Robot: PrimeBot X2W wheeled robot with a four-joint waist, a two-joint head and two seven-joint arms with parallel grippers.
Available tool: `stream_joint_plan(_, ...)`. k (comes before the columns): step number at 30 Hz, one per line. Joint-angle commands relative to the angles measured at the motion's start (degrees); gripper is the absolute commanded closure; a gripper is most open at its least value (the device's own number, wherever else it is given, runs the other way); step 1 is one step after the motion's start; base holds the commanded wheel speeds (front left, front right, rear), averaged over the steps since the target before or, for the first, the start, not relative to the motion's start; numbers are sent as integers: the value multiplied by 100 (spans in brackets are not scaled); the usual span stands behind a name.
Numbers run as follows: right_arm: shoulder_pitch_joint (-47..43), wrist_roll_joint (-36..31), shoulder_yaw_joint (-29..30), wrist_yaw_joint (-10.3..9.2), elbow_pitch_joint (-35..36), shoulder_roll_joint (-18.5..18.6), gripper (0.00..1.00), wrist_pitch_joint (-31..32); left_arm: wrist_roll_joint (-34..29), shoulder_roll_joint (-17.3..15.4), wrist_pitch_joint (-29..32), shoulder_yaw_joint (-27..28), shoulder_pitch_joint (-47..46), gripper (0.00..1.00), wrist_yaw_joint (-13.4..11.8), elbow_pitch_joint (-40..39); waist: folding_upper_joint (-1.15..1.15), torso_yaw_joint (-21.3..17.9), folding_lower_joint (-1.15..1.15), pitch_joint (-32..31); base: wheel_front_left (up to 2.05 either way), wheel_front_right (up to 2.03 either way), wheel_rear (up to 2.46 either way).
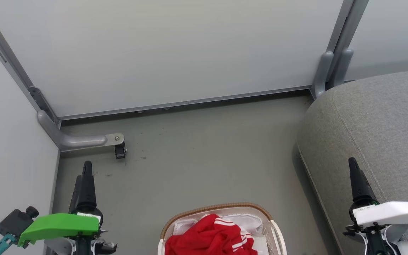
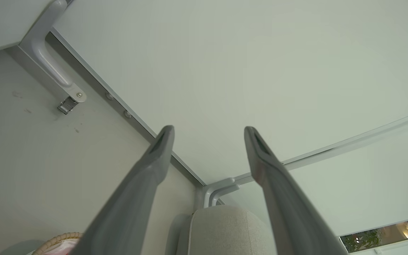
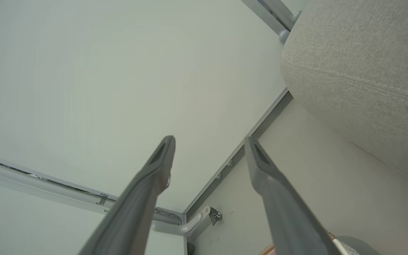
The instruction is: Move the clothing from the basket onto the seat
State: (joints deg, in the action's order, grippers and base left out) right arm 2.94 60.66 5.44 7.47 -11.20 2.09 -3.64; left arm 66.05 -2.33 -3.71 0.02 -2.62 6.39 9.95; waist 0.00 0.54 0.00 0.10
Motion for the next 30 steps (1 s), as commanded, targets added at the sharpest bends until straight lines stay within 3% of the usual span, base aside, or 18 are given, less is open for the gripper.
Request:
stream_joint_plan(1, -2, -220, -8, 1, 120, 44, 0, -72, -241, -36, -66, -20, 9, 0, -52, -118, 0, 4, 0, -5, 0, 0, 0)
stream_joint_plan(18, -106, -1849, -236, 2, 314, 58, 0, -364, -1918, -46, -357, -370, 147, 0, -395, -291, 0, 16, 0, -37, 0, 0, 0)
stream_joint_plan(30, -174, -2883, -356, 2, 348, 65, 0, -554, -2891, -53, -545, -504, 246, 0, -488, -220, 0, 29, 0, -43, 0, 0, 0)
